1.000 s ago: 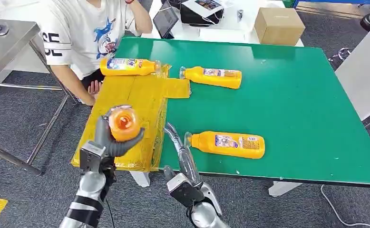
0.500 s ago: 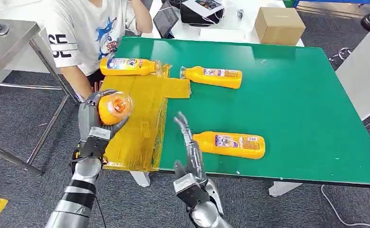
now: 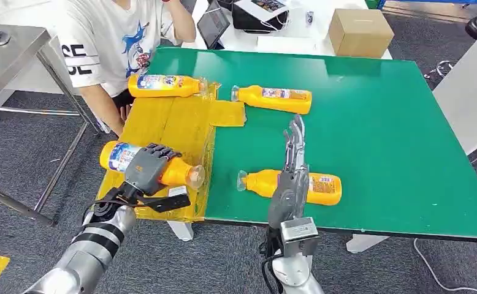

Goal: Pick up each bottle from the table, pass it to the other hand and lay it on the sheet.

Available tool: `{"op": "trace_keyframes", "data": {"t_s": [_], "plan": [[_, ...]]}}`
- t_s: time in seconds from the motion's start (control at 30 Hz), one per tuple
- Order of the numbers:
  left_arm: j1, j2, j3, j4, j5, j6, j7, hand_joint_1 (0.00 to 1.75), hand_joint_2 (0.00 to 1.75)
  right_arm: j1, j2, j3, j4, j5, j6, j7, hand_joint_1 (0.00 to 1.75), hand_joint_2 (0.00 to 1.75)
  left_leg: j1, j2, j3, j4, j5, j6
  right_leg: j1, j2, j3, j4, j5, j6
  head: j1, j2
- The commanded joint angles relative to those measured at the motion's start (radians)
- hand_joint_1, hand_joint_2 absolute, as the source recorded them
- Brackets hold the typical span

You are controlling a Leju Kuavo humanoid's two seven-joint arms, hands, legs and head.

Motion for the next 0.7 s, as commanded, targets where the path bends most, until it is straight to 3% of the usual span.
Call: {"op": "trace_keyframes", "data": {"t_s": [0.03, 0.43, 0.47, 0.57, 0.6, 0.63, 0.67, 0.7], "plan": [[-0.04, 0.027, 0.028, 0.139, 0.08, -0.077, -0.027, 1.75, 1.75, 0.009, -0.029, -0.048, 0.011, -0.021, 0.027, 0.001, 0.0, 0.0, 0.002, 0.0, 0.006, -0.001, -0.002, -0.002, 0.002, 0.002, 0.006, -0.001, -0.001, -0.002, 0.0, 0.0], [-0.032, 0.04, 0.017, 0.129, 0.06, -0.128, -0.007, 1.75, 1.75, 0.005, -0.008, -0.057, 0.086, -0.017, 0.074, 0.001, 0.0, 0.0, 0.001, 0.001, 0.003, -0.001, -0.001, -0.001, 0.001, 0.001, 0.003, -0.001, 0.0, -0.001, 0.0, 0.0], [-0.033, 0.04, 0.013, 0.133, 0.055, -0.136, -0.003, 1.66, 1.75, 0.004, -0.007, -0.057, 0.096, -0.011, 0.082, 0.001, 0.0, 0.0, 0.002, 0.001, 0.005, -0.001, -0.001, -0.002, 0.001, 0.002, 0.005, -0.002, -0.001, -0.002, 0.0, 0.0], [-0.031, 0.038, 0.012, 0.135, 0.053, -0.136, -0.001, 1.66, 1.75, 0.004, -0.004, -0.058, 0.106, -0.01, 0.087, 0.001, 0.0, 0.0, 0.002, 0.001, 0.005, -0.001, -0.001, -0.002, 0.001, 0.002, 0.006, -0.002, -0.001, -0.002, 0.0, 0.0], [-0.033, 0.04, 0.006, 0.141, 0.048, -0.15, 0.003, 0.52, 1.75, 0.004, -0.001, -0.061, 0.114, -0.013, 0.1, 0.001, 0.0, 0.0, 0.001, 0.001, 0.004, -0.001, -0.001, -0.001, 0.001, 0.002, 0.004, -0.001, -0.001, -0.002, 0.0, 0.0], [-0.033, 0.04, 0.006, 0.141, 0.048, -0.15, 0.003, 0.52, 1.75, 0.004, -0.001, -0.061, 0.114, -0.013, 0.1, 0.001, 0.0, 0.0, 0.001, 0.001, 0.003, -0.001, -0.001, -0.001, 0.001, 0.001, 0.003, -0.001, 0.0, -0.001, 0.0, 0.0], [-0.032, 0.042, 0.006, 0.142, 0.047, -0.151, 0.003, 0.14, 1.75, 0.003, 0.0, -0.062, 0.117, -0.013, 0.103, 0.001, 0.0, 0.0, 0.002, 0.001, 0.005, -0.001, -0.001, -0.002, 0.001, 0.002, 0.006, -0.001, -0.001, -0.002, 0.0, 0.0], [-0.034, 0.051, -0.016, 0.15, 0.027, -0.176, 0.006, 0.03, 1.75, 0.002, 0.003, -0.067, 0.127, -0.014, 0.12, 0.001, 0.0, 0.0, 0.001, 0.001, 0.005, -0.001, -0.001, -0.002, 0.001, 0.002, 0.005, -0.001, -0.001, -0.002, 0.0, 0.0]]}}
